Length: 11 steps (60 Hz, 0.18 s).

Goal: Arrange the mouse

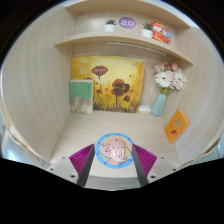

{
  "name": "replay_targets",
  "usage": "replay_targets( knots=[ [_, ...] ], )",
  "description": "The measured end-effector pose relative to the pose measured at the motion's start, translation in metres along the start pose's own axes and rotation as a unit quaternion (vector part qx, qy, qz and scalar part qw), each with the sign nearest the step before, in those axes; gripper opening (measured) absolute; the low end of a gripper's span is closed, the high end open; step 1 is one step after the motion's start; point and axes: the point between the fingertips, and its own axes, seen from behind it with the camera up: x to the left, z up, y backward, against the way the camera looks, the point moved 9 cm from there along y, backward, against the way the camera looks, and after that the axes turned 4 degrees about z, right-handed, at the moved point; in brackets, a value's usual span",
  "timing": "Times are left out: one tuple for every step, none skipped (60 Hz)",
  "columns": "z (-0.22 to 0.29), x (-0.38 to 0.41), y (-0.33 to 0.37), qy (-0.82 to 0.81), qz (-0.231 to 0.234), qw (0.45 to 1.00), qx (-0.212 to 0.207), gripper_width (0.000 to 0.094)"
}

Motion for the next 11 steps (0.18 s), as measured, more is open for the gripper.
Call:
replay_targets(
  knots=[
    [-0.0008, 0.0005, -0.0002, -0.001, 0.000, 1.000, -0.002, 0.0735],
    [-0.0011, 0.0012, 0.0004, -0.001, 0.000, 1.000, -0.003, 0.0735],
    [-0.0015, 0.0018, 0.0010, -0.002, 0.001, 1.000, -0.004, 0.0733],
    [-0.0020, 0.0025, 0.0013, -0.002, 0.001, 1.000, -0.004, 0.0735],
    [-0.0025, 0.0033, 0.0016, -0.003, 0.002, 1.000, -0.005, 0.0734],
    [-0.0031, 0.0039, 0.0019, -0.003, 0.002, 1.000, -0.005, 0.0734],
    [-0.0034, 0.0044, 0.0022, -0.003, 0.002, 1.000, -0.005, 0.0735],
    [-0.0039, 0.0049, 0.0024, -0.003, 0.003, 1.000, -0.006, 0.0733],
    [-0.0045, 0.0057, 0.0026, -0.004, 0.004, 1.000, -0.006, 0.0734],
    [-0.0044, 0.0059, 0.0027, -0.003, 0.006, 1.000, -0.005, 0.0734],
    [-0.0051, 0.0065, 0.0029, -0.003, 0.006, 1.000, -0.005, 0.0734]
  ],
)
